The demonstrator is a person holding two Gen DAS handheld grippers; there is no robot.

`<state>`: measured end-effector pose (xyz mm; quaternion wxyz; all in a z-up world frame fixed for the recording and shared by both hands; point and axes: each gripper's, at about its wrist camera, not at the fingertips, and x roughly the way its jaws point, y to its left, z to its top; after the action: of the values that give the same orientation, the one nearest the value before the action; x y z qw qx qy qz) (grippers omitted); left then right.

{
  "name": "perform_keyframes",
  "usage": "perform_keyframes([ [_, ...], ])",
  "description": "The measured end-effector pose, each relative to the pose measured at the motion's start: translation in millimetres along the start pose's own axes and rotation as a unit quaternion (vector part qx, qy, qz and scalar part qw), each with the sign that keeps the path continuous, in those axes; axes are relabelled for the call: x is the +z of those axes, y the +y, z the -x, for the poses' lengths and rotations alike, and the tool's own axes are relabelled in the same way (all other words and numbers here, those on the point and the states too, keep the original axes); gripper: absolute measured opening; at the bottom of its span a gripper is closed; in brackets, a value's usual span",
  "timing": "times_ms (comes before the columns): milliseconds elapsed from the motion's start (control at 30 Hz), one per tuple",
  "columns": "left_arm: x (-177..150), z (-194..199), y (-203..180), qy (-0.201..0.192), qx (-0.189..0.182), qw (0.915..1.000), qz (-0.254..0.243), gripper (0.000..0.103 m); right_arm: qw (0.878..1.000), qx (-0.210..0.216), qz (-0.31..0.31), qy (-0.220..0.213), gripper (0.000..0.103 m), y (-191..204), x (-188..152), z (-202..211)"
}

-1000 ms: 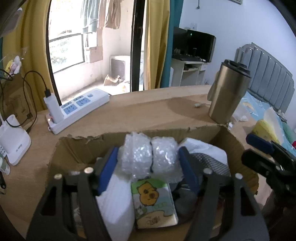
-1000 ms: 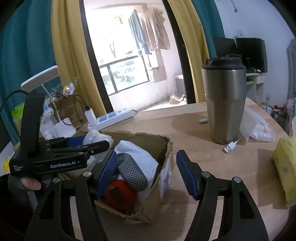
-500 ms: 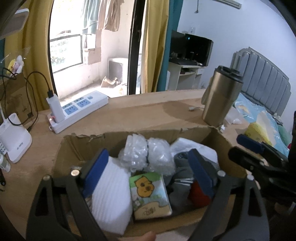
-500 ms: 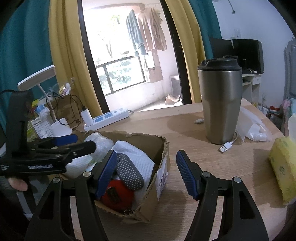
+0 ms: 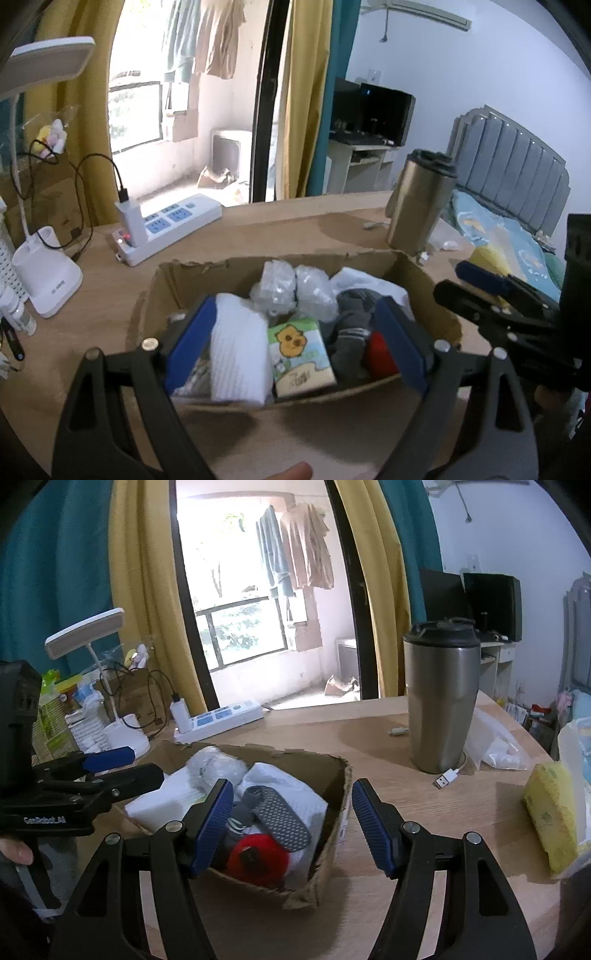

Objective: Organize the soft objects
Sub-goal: 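Withdraw both open tools up from the box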

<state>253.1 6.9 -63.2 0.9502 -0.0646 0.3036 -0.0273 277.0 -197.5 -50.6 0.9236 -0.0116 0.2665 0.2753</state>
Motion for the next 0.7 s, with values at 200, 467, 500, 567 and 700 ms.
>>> perform_keyframes([
  [200, -5.8, 26.2, -0.5, -0.020, -0.006, 0.9998, -0.006, 0.089, 1.000, -0.004, 0.013, -0.008, 0.070, 15.0, 1.3, 16.6],
  [467, -13.2, 62.4, -2.1, -0.049, -0.010, 0.9987, -0.009, 0.089, 0.999, -0.016, 0.028, -0.022, 0.070, 32.5, 3.6, 44.1],
  [500, -13.6, 66.0, -2.3, -0.052, -0.009, 0.9986, -0.010, 0.089, 0.999, -0.018, 0.027, -0.026, 0.070, 33.2, 4.2, 48.5],
  [567, -15.6, 74.8, -4.3, -0.059, -0.008, 0.9981, -0.014, 0.089, 0.999, -0.022, 0.026, -0.032, 0.070, 34.3, 5.6, 57.9],
  [700, -17.5, 94.8, -5.9, -0.076, -0.005, 0.9970, -0.016, 0.089, 0.998, -0.027, 0.032, -0.039, 0.070, 41.3, 7.7, 74.1],
])
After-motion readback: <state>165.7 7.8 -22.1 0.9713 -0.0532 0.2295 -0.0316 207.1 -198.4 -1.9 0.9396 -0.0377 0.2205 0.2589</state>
